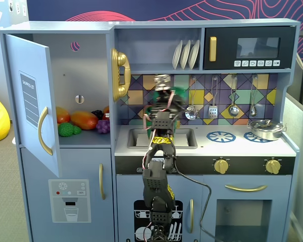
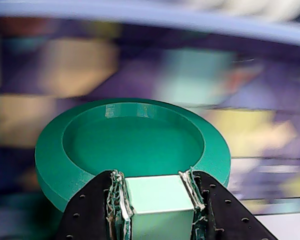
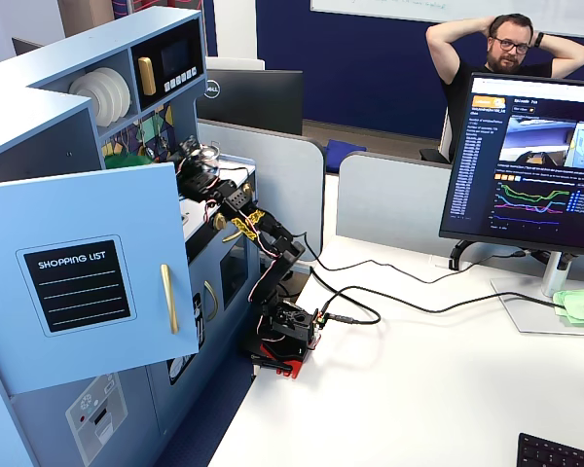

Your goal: Take off the lid from the green recipient and place it on the counter

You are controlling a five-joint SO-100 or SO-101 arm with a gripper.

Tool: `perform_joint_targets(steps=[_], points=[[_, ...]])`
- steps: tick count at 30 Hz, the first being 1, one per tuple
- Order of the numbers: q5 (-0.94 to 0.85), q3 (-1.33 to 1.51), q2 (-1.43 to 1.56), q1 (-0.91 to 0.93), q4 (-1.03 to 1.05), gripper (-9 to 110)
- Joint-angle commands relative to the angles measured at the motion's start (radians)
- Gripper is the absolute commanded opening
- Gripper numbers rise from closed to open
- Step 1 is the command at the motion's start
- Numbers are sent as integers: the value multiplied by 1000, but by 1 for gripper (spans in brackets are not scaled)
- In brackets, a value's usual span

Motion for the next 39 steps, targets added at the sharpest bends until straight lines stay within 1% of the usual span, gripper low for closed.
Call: perform_joint_targets(steps=[1, 3, 7, 10, 18, 36, 37, 39], points=[[-14, -97, 14, 179, -2, 0], [-8, -91, -8, 255, -21, 0], [38, 43, -60, 353, -206, 0], [48, 196, -80, 373, -353, 0], [51, 446, -152, 357, -563, 0], [44, 569, -161, 325, -561, 0], [54, 571, -160, 324, -561, 3], [74, 571, -155, 325, -558, 12]])
